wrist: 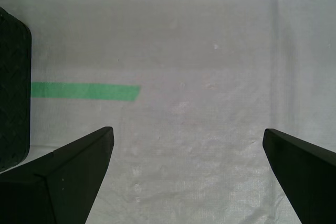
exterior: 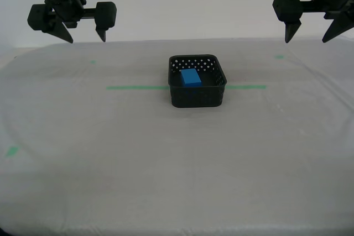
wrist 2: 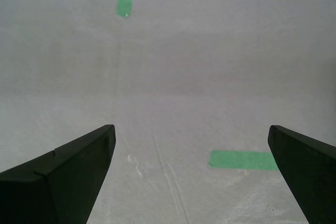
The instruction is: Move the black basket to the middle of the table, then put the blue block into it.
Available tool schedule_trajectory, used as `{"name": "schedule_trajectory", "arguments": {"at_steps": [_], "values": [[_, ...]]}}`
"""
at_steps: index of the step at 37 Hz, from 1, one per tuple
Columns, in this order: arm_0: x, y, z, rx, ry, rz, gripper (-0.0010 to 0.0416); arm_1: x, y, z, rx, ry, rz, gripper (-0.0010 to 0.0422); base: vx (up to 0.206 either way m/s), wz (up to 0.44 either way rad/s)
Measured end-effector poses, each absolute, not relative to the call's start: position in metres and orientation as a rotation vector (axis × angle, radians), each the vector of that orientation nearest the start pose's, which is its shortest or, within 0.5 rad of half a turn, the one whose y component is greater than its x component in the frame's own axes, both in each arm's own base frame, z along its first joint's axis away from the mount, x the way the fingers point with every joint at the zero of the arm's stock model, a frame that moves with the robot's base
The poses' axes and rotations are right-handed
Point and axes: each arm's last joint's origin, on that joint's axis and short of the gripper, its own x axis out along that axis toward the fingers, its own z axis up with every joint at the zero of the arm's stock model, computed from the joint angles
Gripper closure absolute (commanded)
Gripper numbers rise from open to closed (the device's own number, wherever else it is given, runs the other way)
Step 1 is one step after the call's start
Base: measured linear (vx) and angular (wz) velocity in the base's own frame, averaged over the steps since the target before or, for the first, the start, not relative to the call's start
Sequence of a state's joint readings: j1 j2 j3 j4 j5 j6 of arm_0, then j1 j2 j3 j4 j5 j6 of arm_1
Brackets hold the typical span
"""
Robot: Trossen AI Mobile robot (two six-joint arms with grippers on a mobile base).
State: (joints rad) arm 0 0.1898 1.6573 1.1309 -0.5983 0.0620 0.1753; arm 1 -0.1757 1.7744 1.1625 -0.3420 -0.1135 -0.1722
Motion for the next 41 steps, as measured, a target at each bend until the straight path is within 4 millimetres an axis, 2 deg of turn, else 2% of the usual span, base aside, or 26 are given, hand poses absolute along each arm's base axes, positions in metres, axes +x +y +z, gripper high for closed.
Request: {"name": "schedule_trajectory", "arguments": {"at_steps": [41], "values": [[0.321,0.0597,0.2081,0.015,1.121,0.015,0.0007,0.3592,-0.0604,0.1917,-0.022,0.945,0.024,0.0012,0.0,0.0]]}}
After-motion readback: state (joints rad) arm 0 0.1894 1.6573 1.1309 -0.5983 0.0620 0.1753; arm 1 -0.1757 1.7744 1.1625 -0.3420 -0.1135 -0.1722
